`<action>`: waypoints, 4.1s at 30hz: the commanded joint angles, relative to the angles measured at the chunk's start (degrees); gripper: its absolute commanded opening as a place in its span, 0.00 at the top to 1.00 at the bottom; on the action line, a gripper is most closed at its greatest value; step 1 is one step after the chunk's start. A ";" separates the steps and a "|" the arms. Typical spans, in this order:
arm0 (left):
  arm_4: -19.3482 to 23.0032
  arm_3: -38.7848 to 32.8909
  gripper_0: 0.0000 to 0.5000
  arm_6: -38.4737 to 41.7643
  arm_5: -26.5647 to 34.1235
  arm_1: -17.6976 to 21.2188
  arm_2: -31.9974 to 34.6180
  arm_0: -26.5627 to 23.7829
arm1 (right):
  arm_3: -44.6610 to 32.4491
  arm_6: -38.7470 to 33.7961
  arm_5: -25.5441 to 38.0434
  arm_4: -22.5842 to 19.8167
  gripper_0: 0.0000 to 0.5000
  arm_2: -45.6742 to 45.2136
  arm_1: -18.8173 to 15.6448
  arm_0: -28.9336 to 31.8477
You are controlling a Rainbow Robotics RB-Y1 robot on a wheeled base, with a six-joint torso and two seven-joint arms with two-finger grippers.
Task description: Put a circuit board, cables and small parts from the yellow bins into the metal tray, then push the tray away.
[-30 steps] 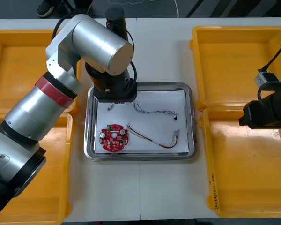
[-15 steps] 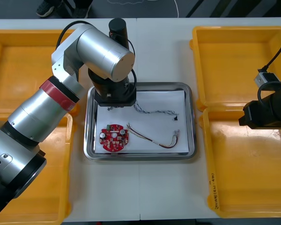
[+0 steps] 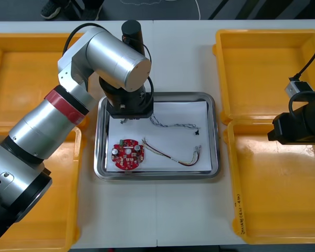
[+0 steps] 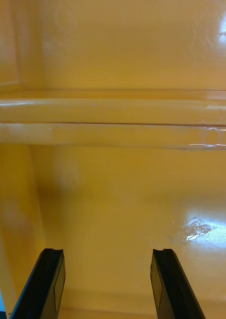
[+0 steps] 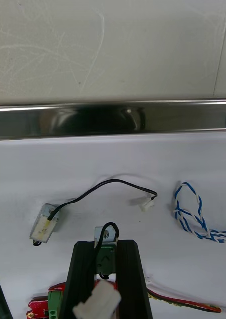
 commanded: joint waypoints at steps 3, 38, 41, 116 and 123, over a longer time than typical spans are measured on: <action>-0.56 -0.73 0.91 -3.08 -0.89 -1.20 -0.74 0.06 | -1.52 -0.81 0.24 -0.19 0.00 -1.86 0.02 0.52; 1.20 -12.51 0.00 -3.08 8.17 6.98 6.20 0.50 | -1.52 -0.81 0.24 -0.19 0.00 -1.86 0.02 0.52; 2.17 -14.53 0.00 -2.82 10.45 9.17 7.61 0.50 | -1.52 -0.81 0.24 -0.19 0.00 -1.86 0.02 0.52; 19.92 -47.05 0.00 -27.42 14.54 29.74 53.57 45.67 | -1.69 1.65 0.24 -7.31 0.00 0.07 -5.87 -0.71; 20.53 -47.22 0.00 -27.95 14.54 30.00 54.19 46.73 | -3.10 12.72 0.24 -8.01 0.00 1.74 -5.87 -2.64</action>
